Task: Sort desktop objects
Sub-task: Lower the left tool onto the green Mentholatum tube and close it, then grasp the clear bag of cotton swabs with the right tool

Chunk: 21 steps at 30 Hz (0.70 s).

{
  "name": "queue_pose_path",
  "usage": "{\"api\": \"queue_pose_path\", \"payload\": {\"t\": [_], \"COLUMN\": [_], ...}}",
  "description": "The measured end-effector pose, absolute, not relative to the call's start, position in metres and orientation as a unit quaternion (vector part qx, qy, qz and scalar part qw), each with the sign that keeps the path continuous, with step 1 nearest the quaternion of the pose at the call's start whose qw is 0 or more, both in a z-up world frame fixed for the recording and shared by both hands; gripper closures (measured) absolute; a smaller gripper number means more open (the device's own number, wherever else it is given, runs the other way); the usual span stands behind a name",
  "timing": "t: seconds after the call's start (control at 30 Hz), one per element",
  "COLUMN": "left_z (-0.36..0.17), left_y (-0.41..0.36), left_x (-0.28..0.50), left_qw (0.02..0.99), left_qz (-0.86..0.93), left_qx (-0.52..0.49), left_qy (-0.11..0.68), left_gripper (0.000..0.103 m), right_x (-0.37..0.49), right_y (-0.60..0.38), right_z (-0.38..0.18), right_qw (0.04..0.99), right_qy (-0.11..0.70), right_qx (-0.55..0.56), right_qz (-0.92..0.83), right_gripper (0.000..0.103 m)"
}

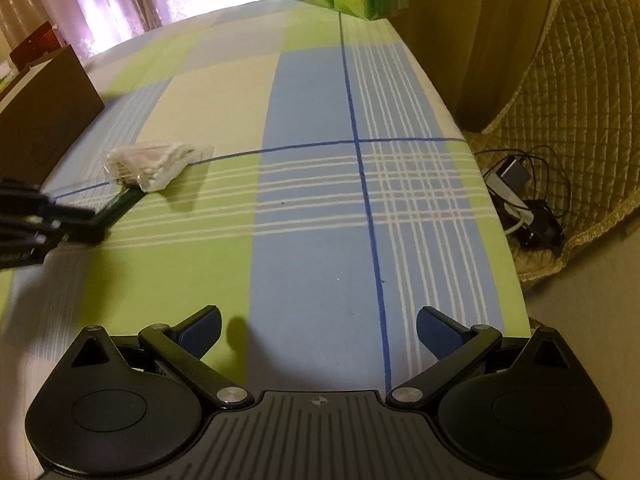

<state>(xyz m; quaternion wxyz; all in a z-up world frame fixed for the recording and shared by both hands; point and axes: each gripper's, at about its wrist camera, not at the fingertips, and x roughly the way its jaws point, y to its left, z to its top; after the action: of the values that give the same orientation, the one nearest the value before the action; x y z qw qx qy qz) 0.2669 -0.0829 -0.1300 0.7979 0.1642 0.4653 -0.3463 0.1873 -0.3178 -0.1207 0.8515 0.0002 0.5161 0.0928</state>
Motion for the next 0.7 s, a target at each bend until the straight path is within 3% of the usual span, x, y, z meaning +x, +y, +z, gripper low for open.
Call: {"api": "queue_pose_path", "payload": {"t": [0.1,0.17,0.27,0.33,0.43,0.7], "left_z": [-0.128,-0.129,-0.13,-0.13,-0.13,-0.129], "left_y": [-0.081,-0.084,-0.09,-0.094,-0.092,-0.037], "left_x": [0.261,0.263,0.27,0.274,0.27,0.251], "left_qw": [0.799,0.801,0.806,0.807,0.81,0.84], "left_qz": [-0.338,-0.333,-0.325,-0.32,-0.308,-0.192], "left_qx": [0.151,0.145,0.138,0.134,0.143,0.077], "left_qy": [0.475,0.477,0.475,0.478,0.478,0.502], "left_gripper": [0.09,0.079,0.076,0.077,0.09,0.09], "right_x": [0.188,0.189,0.19,0.19,0.191,0.204], "right_y": [-0.316,-0.314,-0.31,-0.307,-0.302,-0.265], "right_z": [-0.122,-0.122,-0.121,-0.12,-0.117,-0.11], "right_qw": [0.851,0.851,0.852,0.853,0.854,0.855], "right_qy": [0.515,0.515,0.514,0.51,0.507,0.488], "right_qx": [-0.002,-0.001,-0.003,-0.007,-0.008,0.0], "right_qz": [0.096,0.099,0.105,0.11,0.119,0.176], "right_gripper": [0.002,0.002,0.002,0.002,0.002,0.002]}}
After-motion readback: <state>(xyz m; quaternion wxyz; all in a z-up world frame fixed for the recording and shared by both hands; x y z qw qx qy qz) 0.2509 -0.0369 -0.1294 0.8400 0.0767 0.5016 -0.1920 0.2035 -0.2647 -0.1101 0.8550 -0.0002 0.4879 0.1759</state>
